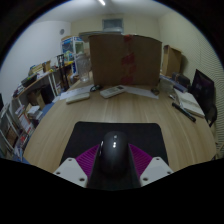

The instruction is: Arrange mouse

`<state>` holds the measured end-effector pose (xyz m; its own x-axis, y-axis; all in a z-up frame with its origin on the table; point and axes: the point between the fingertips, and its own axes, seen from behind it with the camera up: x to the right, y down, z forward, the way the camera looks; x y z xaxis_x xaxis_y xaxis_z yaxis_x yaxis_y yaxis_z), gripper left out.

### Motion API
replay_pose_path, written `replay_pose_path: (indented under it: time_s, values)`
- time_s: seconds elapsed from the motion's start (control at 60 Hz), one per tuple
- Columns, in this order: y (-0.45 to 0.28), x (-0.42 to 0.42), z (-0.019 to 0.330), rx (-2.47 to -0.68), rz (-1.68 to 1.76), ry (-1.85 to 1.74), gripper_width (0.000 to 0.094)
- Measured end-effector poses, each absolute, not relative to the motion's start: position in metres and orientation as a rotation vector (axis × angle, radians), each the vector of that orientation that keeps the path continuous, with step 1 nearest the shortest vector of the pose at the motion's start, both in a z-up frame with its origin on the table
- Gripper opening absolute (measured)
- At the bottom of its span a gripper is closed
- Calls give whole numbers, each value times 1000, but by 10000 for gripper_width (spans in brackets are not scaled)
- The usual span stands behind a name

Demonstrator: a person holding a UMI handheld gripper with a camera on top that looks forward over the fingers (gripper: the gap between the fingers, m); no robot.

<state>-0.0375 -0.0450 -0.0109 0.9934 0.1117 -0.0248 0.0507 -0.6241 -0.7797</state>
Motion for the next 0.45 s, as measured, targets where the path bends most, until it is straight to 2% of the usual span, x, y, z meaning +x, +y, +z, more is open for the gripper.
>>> replay_pose_path:
  time_s: [0.017,0.033,0.117,0.183,0.333,0.45]
  values:
    - [-46,-38,-11,-2258,93,-114,562]
    - [-48,-39,-10,-2270,98,-114,646]
    - [-60,-39,-5,-2320,96,-98,861]
    - [-69,-40,10,-2310,86,-82,830]
    - [-113,-43,50,-2278,65,11,838]
    - [-162,-45,64,-2278,19,105,837]
